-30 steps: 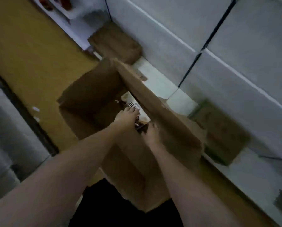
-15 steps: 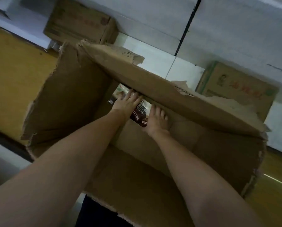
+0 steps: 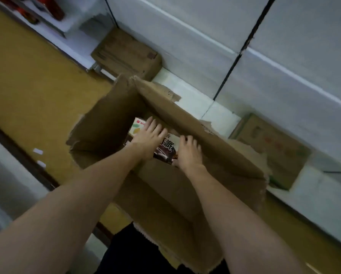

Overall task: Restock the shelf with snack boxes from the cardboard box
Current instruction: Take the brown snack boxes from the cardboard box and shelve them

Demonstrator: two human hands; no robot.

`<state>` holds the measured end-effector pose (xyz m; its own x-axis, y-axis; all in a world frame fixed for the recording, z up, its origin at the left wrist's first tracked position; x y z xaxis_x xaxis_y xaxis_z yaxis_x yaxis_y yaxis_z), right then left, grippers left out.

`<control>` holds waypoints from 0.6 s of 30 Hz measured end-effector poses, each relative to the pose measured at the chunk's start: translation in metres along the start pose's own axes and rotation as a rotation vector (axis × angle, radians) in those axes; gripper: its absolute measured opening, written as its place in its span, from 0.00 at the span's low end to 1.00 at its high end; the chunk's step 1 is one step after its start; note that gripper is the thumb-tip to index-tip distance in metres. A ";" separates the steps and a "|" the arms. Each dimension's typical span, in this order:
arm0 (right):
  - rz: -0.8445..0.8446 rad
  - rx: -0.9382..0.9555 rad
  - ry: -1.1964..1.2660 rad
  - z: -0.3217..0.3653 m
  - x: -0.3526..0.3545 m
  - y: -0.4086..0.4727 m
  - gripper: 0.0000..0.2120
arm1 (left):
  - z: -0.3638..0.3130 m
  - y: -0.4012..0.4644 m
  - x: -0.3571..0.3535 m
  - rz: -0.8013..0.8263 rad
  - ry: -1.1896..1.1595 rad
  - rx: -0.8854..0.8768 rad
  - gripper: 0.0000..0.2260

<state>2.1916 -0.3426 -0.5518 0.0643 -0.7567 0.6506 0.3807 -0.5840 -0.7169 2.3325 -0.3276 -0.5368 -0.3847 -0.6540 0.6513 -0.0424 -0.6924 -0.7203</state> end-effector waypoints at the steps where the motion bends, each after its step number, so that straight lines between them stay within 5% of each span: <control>1: -0.009 0.031 -0.002 0.005 0.014 -0.010 0.45 | 0.002 -0.016 0.009 -0.024 -0.019 0.018 0.47; 10: -0.052 0.431 -0.353 0.078 0.106 -0.116 0.39 | -0.005 -0.199 0.052 -0.244 -0.263 0.424 0.45; 13: -0.032 0.579 -0.502 0.117 0.108 -0.159 0.45 | -0.021 -0.264 0.044 -0.282 -0.296 0.601 0.44; 18: 0.018 0.835 -0.620 0.180 0.070 -0.245 0.38 | -0.075 -0.375 0.013 -0.221 -0.380 0.898 0.41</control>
<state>2.2686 -0.1991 -0.2856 0.4494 -0.3418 0.8254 0.8772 -0.0059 -0.4800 2.2741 -0.0536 -0.2768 -0.1256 -0.4281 0.8950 0.6956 -0.6812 -0.2282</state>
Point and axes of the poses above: each hand's wrist, its own y-axis towards the middle knuckle, its own x-axis out of the back of the hand, z = x × y, the point moved 5 cm from there along y, towards the middle knuckle, and after that the axes turned 15 degrees about z, right-handed, at the moved point
